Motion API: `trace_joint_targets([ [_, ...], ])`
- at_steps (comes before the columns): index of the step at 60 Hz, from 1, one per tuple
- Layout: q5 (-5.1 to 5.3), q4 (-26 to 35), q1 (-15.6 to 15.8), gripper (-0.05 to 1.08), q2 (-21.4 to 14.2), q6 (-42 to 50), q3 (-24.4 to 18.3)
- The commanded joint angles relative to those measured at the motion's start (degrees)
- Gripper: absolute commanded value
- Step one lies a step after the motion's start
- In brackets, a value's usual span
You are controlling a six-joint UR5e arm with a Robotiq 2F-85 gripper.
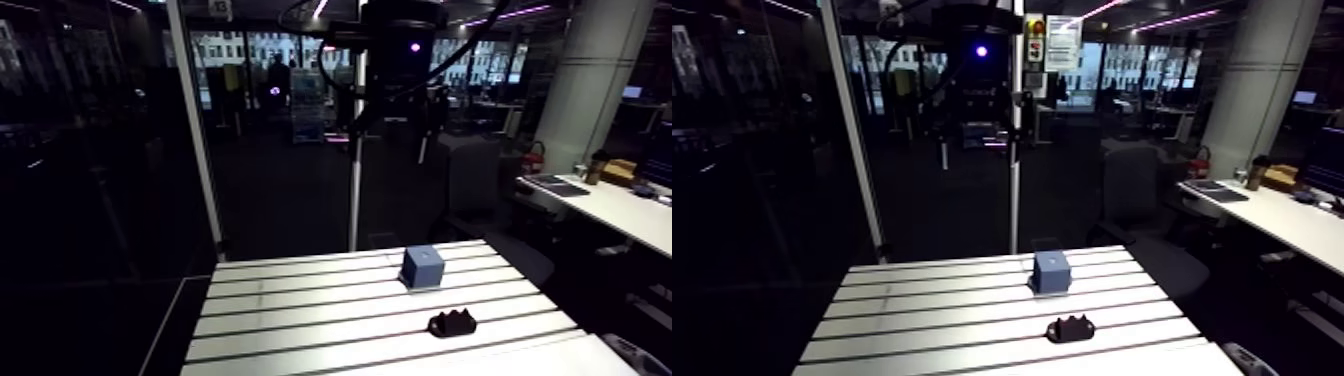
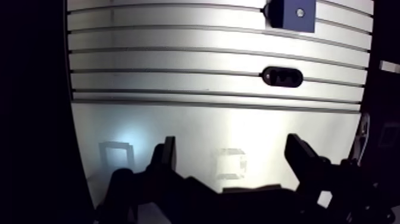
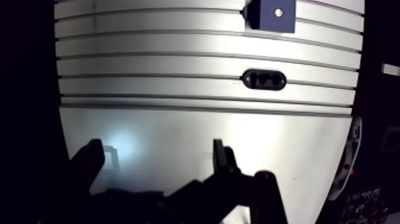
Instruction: Pick up the M10 bolt and insert it into the hex recess until seated.
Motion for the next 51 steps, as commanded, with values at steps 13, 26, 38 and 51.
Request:
trace_joint_targets([
  [13,-2.71,-1.07,1.98,0.0,1.16,-0.37,-0.05],
  [26,-2.56,-0.99,1.99,0.01,1.96,0.19,-0.32],
  [38,-2.46,-0.99,2.08,0.01,1.97,0.45,-0.24],
  [51,-2.03,-0.91,2.15,0.01,2.04,0.47,-0.23],
])
